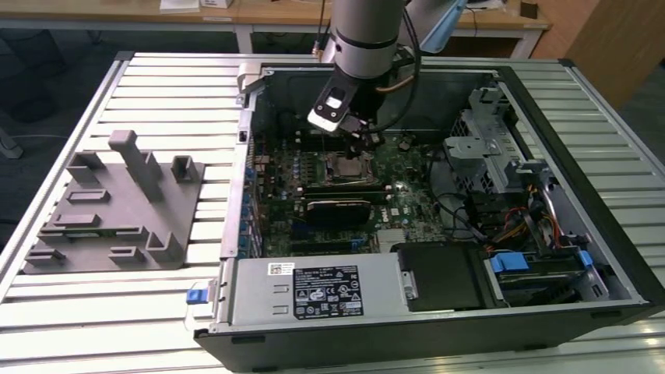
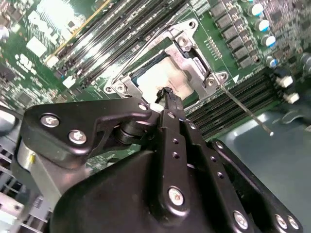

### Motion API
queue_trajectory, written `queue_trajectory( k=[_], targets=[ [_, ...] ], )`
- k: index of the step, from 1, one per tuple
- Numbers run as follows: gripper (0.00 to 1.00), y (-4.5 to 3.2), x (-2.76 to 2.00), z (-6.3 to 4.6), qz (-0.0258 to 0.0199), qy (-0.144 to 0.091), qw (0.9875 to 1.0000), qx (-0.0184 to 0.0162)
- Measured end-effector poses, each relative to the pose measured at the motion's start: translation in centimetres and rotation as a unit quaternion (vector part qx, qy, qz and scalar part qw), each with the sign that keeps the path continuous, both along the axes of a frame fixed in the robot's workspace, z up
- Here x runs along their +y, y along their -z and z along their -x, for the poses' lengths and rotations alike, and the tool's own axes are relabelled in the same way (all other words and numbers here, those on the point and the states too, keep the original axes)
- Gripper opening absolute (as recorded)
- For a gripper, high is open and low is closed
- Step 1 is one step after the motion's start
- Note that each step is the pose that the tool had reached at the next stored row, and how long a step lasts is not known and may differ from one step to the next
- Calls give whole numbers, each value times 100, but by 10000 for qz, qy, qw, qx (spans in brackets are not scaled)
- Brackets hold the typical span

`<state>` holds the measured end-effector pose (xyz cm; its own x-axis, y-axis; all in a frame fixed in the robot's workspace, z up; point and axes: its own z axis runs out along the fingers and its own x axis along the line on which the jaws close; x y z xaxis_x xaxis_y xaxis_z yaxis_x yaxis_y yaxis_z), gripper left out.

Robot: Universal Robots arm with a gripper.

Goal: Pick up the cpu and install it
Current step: 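Close the cpu cover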

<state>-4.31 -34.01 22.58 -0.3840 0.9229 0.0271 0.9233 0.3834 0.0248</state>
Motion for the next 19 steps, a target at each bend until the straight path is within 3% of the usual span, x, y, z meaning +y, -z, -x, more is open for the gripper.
queue_trajectory(
  k=[6, 11, 17, 18, 19],
  targets=[
    [11, 5, 0, 0, 0, -547, 9985, 0],
    [11, 8, 0, 0, 0, -995, 9950, 0],
    [11, 12, 0, 0, 0, -1541, 9880, 0],
    [11, 12, 0, 0, 0, -1630, 9866, 0],
    [11, 13, 0, 0, 0, -1793, 9838, 0]
  ],
)
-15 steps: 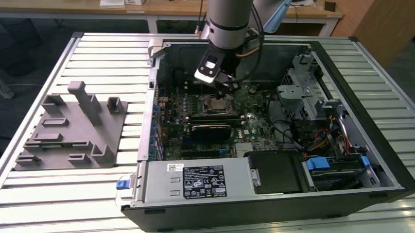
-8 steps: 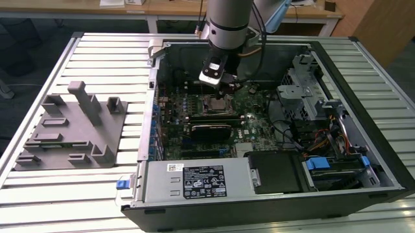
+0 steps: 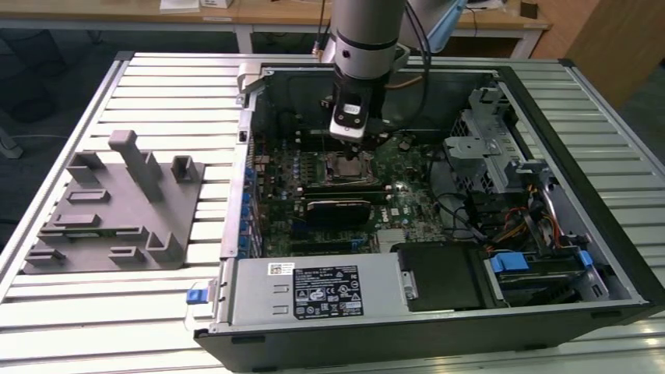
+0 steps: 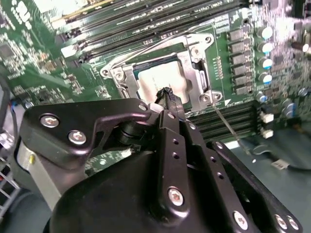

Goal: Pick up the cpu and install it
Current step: 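Close the cpu cover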

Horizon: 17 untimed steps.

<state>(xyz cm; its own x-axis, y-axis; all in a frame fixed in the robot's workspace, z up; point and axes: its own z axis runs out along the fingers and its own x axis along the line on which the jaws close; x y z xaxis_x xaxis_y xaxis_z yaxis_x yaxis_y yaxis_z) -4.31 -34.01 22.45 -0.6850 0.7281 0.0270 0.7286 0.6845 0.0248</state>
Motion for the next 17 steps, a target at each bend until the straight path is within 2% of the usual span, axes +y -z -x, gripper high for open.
queue_trajectory(
  k=[5, 9, 13, 17],
  targets=[
    [11, 2, 0, 0, 0, -457, 9990, 0],
    [11, 4, 0, 0, 0, -817, 9967, 0],
    [11, 5, 0, 0, 0, -1180, 9930, 0],
    [11, 7, 0, 0, 0, -1544, 9880, 0]
  ],
)
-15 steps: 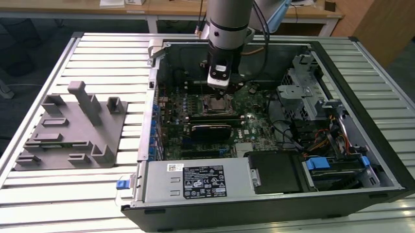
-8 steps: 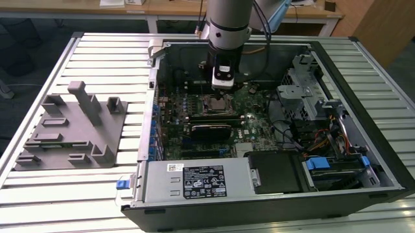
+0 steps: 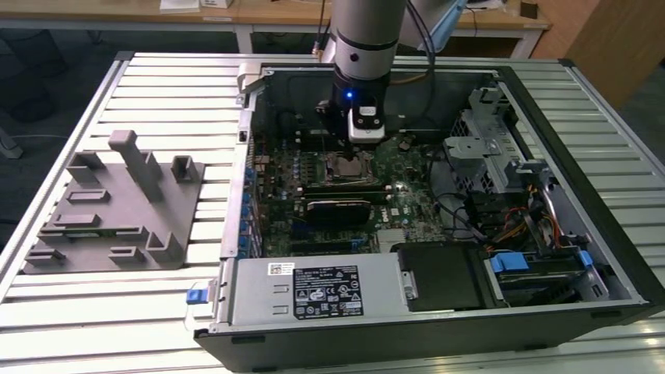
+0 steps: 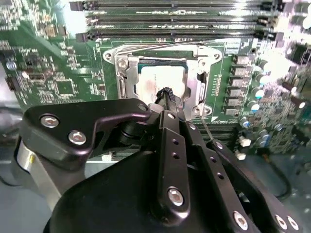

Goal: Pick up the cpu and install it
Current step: 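Close the cpu cover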

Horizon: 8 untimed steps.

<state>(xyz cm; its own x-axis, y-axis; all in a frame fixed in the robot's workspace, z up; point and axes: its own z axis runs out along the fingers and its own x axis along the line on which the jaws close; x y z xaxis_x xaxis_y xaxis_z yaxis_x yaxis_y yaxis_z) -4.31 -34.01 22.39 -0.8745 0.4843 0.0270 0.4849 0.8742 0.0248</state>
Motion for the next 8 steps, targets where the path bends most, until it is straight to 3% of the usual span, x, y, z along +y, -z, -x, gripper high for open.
queue_trajectory(
  k=[4, 8],
  targets=[
    [11, 4, 0, 0, 0, -359, 9994, 0],
    [11, 11, 0, 0, -1, -727, 9974, 0]
  ],
)
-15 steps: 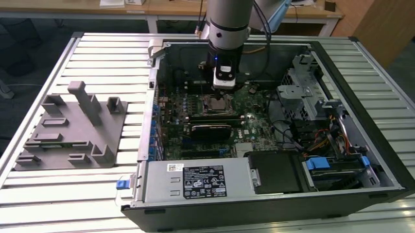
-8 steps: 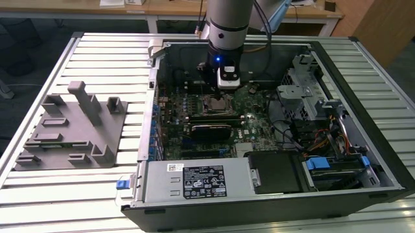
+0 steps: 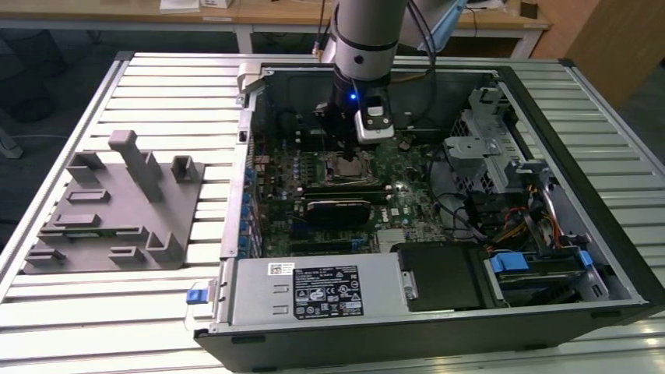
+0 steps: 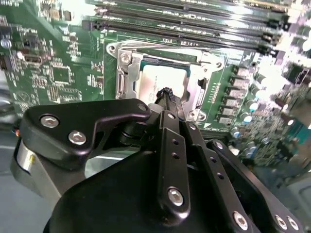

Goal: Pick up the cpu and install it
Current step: 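Close the cpu cover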

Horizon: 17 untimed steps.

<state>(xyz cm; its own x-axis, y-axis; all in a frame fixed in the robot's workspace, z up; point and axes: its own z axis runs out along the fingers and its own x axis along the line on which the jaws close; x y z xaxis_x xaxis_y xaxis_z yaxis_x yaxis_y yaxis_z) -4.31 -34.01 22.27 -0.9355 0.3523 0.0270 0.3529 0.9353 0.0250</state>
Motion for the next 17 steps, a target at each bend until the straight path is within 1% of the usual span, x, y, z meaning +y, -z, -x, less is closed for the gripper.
queue_trajectory(
  k=[3, 5, 8, 11, 12, 13, 17],
  targets=[
    [11, 8, 0, 0, 1, -269, 9996, 0],
    [11, 16, 0, 0, 0, -455, 9990, 0],
    [11, 27, 0, 0, 1, -723, 9974, 0],
    [11, 32, 0, 0, 10, -977, 9952, 2],
    [11, 32, 0, 0, 14, -1039, 9946, 2],
    [11, 32, -1, 0, 14, -1052, 9944, 2],
    [11, 34, 0, 2, 13, -1053, 9944, 2]
  ],
)
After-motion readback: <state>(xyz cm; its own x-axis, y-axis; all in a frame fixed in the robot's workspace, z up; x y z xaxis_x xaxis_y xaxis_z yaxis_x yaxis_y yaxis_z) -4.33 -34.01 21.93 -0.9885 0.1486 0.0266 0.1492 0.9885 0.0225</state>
